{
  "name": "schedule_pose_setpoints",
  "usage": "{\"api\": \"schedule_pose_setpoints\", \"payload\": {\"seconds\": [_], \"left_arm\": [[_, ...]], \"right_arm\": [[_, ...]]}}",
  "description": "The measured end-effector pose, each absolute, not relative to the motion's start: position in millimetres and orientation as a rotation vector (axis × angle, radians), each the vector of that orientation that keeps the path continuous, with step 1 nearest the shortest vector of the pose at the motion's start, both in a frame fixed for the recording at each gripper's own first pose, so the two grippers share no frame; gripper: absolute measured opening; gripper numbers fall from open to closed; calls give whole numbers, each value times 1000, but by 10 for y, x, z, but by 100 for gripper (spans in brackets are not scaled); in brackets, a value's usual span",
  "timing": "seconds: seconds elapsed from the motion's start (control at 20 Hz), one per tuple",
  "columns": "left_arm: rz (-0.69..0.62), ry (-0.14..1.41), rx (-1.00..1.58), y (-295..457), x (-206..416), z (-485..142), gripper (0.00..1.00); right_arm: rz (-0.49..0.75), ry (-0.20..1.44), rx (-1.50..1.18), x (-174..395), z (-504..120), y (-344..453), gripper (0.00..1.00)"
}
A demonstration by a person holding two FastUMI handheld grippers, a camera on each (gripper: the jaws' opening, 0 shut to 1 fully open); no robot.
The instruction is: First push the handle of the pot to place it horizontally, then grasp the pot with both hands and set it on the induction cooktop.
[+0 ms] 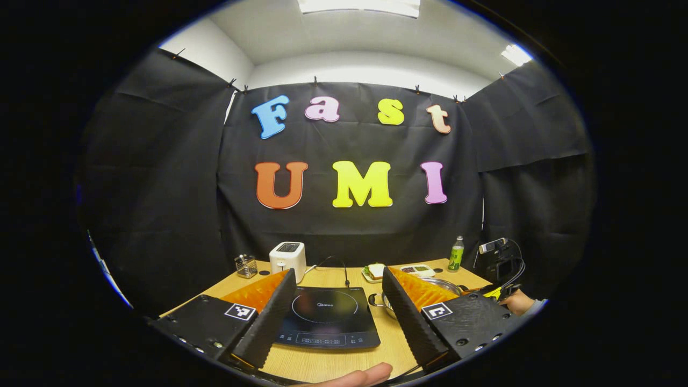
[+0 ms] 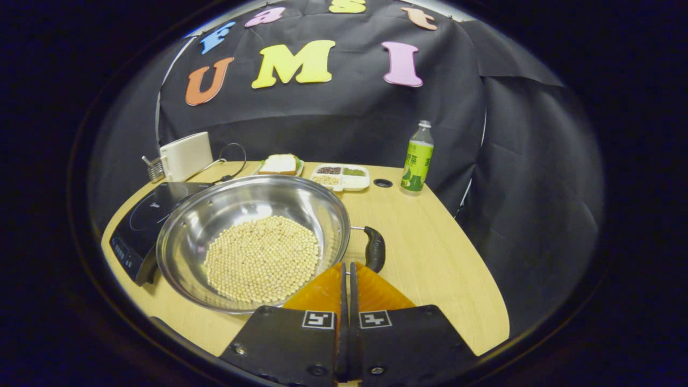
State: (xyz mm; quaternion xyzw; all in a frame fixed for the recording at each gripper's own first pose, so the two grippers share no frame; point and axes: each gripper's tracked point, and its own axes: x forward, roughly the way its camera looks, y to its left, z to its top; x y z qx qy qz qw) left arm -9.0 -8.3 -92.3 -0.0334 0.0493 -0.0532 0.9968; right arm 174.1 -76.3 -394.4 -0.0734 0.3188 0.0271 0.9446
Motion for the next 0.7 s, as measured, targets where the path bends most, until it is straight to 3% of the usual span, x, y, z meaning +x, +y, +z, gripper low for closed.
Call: {"api": "schedule_pose_setpoints", "payload": {"seconds": [0.7], "left_arm": [[-162, 246, -104, -777, 651, -1441, 96]], "right_arm": [[69, 624, -54, 1954, -3915, -828, 4]]}}
